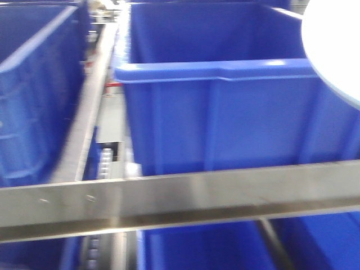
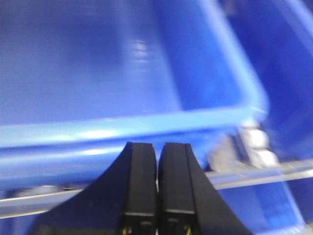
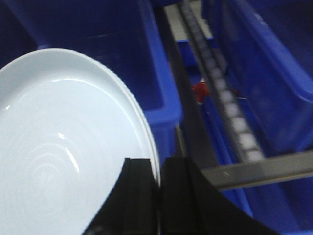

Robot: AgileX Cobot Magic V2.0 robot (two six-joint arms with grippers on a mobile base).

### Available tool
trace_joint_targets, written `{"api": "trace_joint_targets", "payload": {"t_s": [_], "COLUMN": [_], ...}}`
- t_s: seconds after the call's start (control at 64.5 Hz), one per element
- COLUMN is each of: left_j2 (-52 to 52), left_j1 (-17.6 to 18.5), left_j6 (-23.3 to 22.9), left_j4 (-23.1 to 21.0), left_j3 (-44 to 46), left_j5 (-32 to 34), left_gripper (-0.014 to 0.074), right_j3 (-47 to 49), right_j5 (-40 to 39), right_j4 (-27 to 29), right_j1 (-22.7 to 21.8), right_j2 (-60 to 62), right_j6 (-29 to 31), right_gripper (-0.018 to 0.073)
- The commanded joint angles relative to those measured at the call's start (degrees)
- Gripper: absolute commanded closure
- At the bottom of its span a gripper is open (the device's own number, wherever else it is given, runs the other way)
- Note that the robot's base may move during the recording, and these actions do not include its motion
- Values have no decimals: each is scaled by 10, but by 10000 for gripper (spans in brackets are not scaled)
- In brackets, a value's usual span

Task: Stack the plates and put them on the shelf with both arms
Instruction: 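Drive the base up to the shelf of blue bins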

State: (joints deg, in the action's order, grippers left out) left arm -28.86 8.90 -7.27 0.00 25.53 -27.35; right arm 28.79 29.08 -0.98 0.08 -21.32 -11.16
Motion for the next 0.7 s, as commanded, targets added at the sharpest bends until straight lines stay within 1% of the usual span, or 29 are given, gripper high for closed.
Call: {"api": "trace_joint_targets", "payload": {"t_s": [0.0,0.682], "left_j2": [-6,-6], "left_j1": [-1,-1], "left_j6": [-5,-5], "left_j4": [-4,-4], "left_j3": [16,16], "left_j5": [46,46], "left_gripper": [510,510], "right_j3": [19,19], "right_j5": [-56,-56], "right_j4": [-1,-1], "right_j1": [-1,-1], "right_j2": [-8,-8], "right_j6": [2,2], "right_gripper": [536,536]}}
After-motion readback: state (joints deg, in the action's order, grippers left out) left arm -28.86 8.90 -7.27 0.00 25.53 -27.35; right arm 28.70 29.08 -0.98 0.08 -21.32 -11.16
